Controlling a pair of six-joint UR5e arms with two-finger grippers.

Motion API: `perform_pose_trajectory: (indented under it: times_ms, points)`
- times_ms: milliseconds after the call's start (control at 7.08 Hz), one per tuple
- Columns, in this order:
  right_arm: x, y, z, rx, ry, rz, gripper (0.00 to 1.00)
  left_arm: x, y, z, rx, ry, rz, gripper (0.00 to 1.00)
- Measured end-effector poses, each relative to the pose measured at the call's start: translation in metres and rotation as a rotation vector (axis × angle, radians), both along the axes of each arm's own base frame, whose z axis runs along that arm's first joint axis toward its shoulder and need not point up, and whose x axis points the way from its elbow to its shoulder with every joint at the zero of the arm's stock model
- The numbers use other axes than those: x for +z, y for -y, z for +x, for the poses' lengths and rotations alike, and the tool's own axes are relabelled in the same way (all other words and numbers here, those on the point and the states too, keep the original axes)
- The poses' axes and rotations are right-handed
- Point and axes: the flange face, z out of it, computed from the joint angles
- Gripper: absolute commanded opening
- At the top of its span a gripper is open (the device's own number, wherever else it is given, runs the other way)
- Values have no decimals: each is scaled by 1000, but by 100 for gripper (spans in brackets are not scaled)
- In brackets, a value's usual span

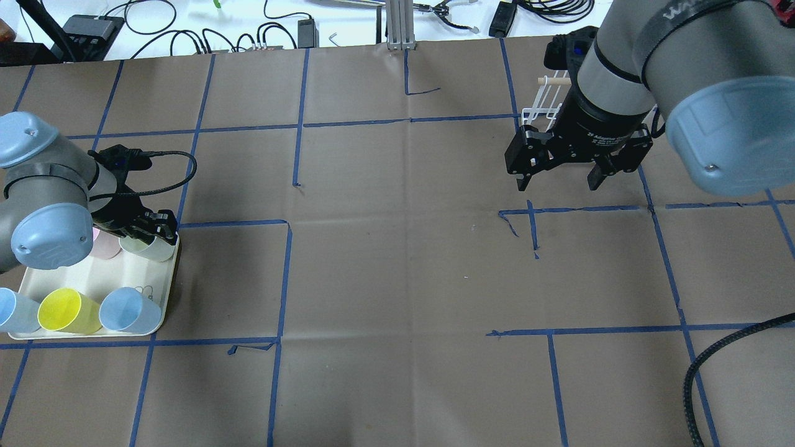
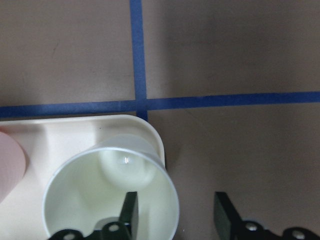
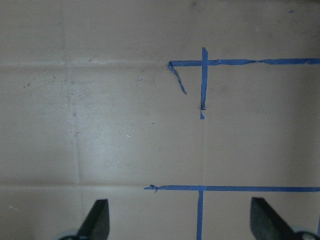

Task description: Transfer IKEA cup to right arm and place on rack

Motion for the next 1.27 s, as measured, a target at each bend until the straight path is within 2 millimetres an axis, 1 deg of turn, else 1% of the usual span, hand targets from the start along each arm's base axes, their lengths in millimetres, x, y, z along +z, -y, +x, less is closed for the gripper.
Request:
perform_pose_trajectory:
  times_ms: [141,283,424,565,707,848,989,1131,1272]
  points:
    - [0,0,0,0,0,1,100,0,0,1,1,1,0,0]
    - [0,0,0,0,-1,1,100,2,0,6,10,3,-3,0]
    - [0,1,0,0,-1,0,100,5,-1,16,26,7,-7,0]
    - [2,1,0,1,-1,-4,100,11,-2,22,38,13,-16,0]
    - [2,1,0,-2,0,-3,100,24,-1,26,44,24,-35,0]
    - [1,0,0,-7,4,1,100,46,4,27,49,37,-61,0]
    - [0,0,1,-10,10,3,100,77,11,25,55,41,-80,0]
    - [0,0,2,-12,16,2,100,115,22,20,53,40,-96,0]
    - [2,4,4,-36,37,-29,100,153,34,10,40,42,-111,0]
